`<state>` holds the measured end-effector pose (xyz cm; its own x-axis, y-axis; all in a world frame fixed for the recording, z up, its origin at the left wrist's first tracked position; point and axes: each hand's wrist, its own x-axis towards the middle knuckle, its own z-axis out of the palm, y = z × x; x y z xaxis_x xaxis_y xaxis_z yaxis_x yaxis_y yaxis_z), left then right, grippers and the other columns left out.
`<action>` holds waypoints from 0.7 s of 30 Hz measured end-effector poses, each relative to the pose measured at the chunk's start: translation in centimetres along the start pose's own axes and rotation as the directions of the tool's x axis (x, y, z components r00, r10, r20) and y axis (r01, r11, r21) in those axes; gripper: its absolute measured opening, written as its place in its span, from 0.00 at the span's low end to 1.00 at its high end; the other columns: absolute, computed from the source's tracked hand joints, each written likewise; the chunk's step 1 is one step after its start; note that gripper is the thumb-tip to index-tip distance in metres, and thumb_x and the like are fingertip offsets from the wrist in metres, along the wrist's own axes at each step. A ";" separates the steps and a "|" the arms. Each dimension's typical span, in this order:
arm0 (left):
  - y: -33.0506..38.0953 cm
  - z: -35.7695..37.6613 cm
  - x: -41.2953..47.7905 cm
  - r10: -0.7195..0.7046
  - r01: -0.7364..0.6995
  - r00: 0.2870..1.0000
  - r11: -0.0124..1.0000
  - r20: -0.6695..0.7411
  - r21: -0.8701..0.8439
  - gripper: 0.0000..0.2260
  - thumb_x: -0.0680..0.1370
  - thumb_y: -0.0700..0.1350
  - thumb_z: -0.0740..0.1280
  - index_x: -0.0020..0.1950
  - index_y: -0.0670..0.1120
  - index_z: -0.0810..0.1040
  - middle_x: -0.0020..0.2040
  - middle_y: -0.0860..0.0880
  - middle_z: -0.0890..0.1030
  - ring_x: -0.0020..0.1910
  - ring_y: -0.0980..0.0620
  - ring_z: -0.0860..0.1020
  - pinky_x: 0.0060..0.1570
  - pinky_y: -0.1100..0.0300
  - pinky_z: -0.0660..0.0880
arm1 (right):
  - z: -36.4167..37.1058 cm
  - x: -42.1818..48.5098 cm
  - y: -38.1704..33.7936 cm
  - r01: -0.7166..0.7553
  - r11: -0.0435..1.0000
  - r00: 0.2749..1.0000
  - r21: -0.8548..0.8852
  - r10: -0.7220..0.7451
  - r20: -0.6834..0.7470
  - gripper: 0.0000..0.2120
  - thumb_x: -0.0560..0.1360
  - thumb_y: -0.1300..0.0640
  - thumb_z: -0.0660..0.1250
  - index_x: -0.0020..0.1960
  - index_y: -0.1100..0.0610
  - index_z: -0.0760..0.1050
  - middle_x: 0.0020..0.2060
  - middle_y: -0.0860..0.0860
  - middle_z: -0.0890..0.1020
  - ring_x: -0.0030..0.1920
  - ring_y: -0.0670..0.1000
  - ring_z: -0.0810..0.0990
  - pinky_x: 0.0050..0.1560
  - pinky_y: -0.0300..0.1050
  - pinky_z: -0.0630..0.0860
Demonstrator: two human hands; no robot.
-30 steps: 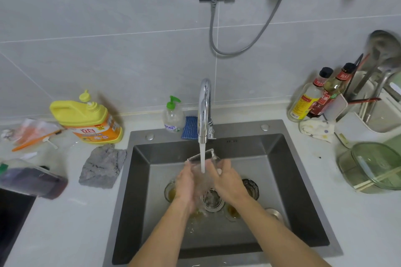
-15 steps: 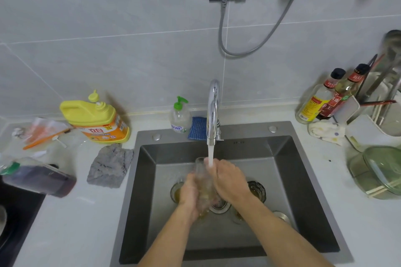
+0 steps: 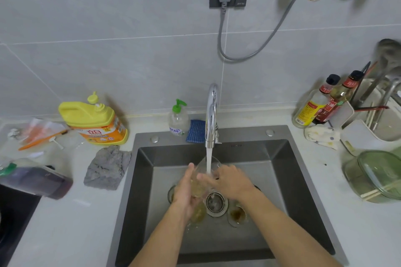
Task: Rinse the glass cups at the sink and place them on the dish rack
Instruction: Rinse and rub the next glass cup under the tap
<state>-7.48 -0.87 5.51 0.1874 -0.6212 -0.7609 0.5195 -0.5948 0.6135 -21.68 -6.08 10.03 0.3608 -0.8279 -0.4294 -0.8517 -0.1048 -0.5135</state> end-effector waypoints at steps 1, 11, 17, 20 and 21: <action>0.0 0.1 0.0 0.006 -0.006 1.000 1.000 0.023 -0.021 0.25 0.78 0.66 0.68 0.63 0.47 0.85 0.53 0.43 0.88 0.54 0.44 0.86 0.53 0.49 0.80 | 0.2 0.4 0.6 -0.021 0.998 1.000 0.056 0.021 -0.003 0.29 0.73 0.24 0.61 0.36 0.49 0.78 0.34 0.50 0.81 0.31 0.49 0.76 0.43 0.50 0.81; 0.1 0.1 -0.2 0.114 -0.113 0.988 0.994 0.104 -0.012 0.30 0.75 0.69 0.67 0.58 0.44 0.87 0.48 0.39 0.87 0.43 0.43 0.86 0.46 0.50 0.81 | -0.1 -1.8 -1.1 -0.084 0.756 0.978 0.649 -0.061 0.198 0.23 0.83 0.39 0.63 0.55 0.60 0.80 0.30 0.54 0.82 0.25 0.51 0.77 0.30 0.43 0.77; 0.4 -0.6 0.8 -0.028 0.029 0.999 0.999 0.035 -0.030 0.54 0.55 0.78 0.77 0.72 0.47 0.78 0.63 0.40 0.85 0.52 0.43 0.88 0.45 0.53 0.85 | -0.9 -1.1 0.9 0.116 0.979 0.984 -0.166 -0.091 0.155 0.30 0.77 0.24 0.53 0.65 0.42 0.76 0.49 0.49 0.85 0.51 0.54 0.84 0.61 0.58 0.79; 0.0 -0.7 0.4 -0.025 0.027 0.996 0.999 0.085 -0.023 0.43 0.65 0.73 0.75 0.70 0.46 0.80 0.58 0.40 0.86 0.57 0.40 0.86 0.64 0.42 0.79 | -0.7 -1.5 -0.3 0.054 0.990 0.964 0.129 -0.085 0.253 0.25 0.80 0.30 0.57 0.55 0.47 0.83 0.40 0.42 0.86 0.41 0.43 0.83 0.52 0.48 0.79; -0.1 -0.7 0.2 -0.020 0.019 0.994 1.000 0.107 0.007 0.39 0.68 0.71 0.73 0.70 0.46 0.80 0.58 0.41 0.87 0.59 0.40 0.85 0.65 0.42 0.78 | -1.0 -1.6 -0.5 0.025 0.976 0.955 0.215 -0.087 0.284 0.24 0.82 0.33 0.57 0.56 0.48 0.84 0.30 0.40 0.82 0.32 0.40 0.79 0.44 0.44 0.76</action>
<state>-6.91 -0.60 5.20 0.0870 -0.6599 -0.7463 0.5172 -0.6103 0.6000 -22.15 -5.25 11.71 0.5263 -0.6253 -0.5762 -0.7407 -0.0044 -0.6718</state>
